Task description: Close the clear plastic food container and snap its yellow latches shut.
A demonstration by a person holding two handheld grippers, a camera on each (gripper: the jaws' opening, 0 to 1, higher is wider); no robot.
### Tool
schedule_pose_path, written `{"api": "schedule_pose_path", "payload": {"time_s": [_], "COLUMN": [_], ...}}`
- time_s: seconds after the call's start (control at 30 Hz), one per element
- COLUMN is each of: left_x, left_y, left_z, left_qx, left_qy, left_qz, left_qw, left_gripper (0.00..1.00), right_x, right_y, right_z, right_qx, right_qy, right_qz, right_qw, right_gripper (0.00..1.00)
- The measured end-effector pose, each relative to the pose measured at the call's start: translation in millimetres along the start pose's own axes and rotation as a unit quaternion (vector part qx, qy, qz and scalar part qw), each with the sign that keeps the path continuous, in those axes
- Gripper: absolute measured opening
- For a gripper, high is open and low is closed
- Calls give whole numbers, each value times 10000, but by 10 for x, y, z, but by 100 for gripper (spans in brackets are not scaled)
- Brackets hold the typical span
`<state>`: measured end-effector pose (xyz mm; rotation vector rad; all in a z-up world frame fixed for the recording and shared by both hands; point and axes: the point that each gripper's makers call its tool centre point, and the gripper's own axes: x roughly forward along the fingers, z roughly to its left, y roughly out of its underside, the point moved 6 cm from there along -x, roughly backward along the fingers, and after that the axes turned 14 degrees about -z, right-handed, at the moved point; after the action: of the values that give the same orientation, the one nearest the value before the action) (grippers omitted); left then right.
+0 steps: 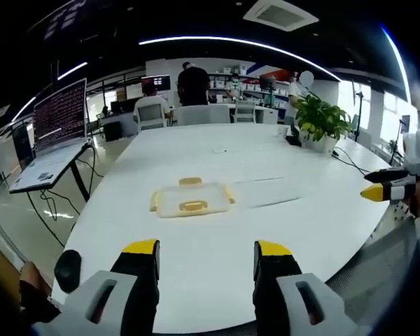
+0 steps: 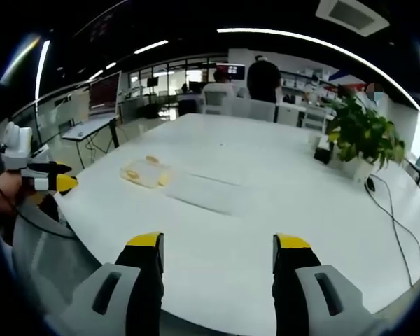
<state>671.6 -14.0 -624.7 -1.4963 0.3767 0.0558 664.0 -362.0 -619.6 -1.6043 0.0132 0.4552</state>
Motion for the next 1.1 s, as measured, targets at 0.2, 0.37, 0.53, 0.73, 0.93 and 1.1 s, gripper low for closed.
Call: {"api": "schedule_pose_path", "payload": {"time_s": [0.2, 0.37, 0.53, 0.73, 0.93, 1.1], "left_x": [36, 91, 146, 195, 236, 272], "left_y": [-38, -109, -159, -205, -274, -300], "left_z": [23, 41, 74, 139, 207, 249], "left_qx": [111, 179, 369, 504, 713, 905], "left_qy": [89, 173, 345, 522, 709, 872], "left_qz": [-14, -51, -70, -27, -35, -3], "left_qw": [9999, 9997, 9987, 9974, 9949, 9921], "left_gripper": [48, 48, 47, 47, 47, 47], "right_x": [33, 81, 127, 184, 247, 299], "right_y": [-49, -106, -170, -224, -244, -268], "right_z": [-17, -36, -43, -36, -1, 18], "right_qx": [-12, -66, -147, -272, -412, -564], "right_qy": [-24, -65, -146, -276, -415, -550], "right_qz": [-32, -55, -83, -90, -73, -54], "right_qw": [10000, 9999, 9998, 9992, 9983, 9969], "right_gripper": [60, 59, 59, 59, 58, 58]}}
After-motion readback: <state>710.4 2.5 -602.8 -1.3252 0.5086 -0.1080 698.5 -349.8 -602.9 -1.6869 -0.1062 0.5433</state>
